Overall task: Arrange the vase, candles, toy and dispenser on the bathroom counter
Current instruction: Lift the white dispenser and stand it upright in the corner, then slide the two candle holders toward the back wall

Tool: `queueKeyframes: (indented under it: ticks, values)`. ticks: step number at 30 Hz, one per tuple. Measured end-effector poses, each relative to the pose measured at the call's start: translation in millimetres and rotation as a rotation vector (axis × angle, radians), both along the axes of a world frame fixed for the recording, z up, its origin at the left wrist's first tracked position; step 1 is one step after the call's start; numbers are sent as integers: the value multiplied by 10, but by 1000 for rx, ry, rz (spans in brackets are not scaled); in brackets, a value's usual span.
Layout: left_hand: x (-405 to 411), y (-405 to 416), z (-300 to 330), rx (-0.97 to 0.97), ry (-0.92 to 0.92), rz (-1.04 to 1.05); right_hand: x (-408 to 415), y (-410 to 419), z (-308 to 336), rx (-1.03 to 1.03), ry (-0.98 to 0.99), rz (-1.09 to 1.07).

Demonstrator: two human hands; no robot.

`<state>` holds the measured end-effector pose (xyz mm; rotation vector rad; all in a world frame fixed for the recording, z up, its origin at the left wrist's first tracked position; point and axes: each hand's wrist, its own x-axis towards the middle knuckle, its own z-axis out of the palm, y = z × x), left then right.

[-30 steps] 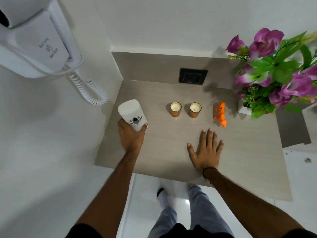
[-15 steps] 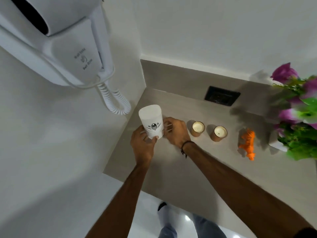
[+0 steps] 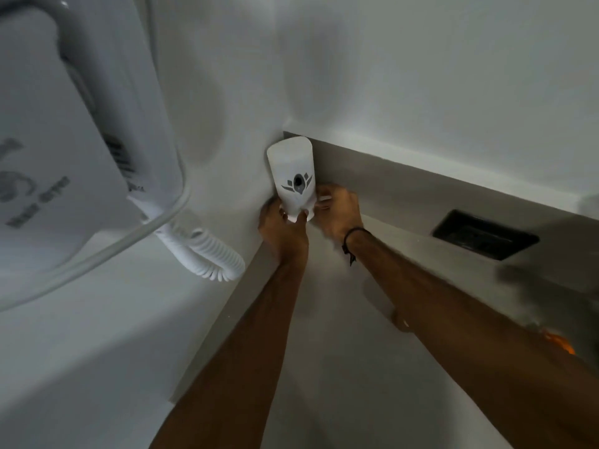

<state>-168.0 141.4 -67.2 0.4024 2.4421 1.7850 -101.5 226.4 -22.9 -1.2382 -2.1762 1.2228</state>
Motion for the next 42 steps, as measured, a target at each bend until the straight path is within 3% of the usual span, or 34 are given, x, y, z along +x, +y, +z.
queueKeyframes:
  ticks: [6,11,13,16,20,23,25,27,31,42]
  values:
    - [25,92,5,-48,129,34,-51,85,19,20,-26,8]
    - [136,-135,36,-231,15,-57,337,-38,112,-53,22,-24]
    - [335,-316,-31,-218,-54,-107,693,-152,182,-43,58,-65]
    - [768,-597,-119,-92,-223,-260,1395,-374,263,43,83,-170]
    - [1277,-831,-221,-118,-315,-567,2399,-711,315,203,2,-441]
    - [1516,-905,-206,-200,-257,-785,2882,-994,203,233,-93,-541]
    - [1619,-888,-161,-226,-237,-839,3004,-1112,103,150,-199,-528]
    - [1698,-835,-98,-233,-199,-860,3033,-1151,3,74,-256,-516]
    - [1777,-667,-45,-244,-139,-844,2983,-1025,-113,72,-186,-509]
    - [1860,276,100,-321,94,-697,2944,98,-156,13,-206,-667]
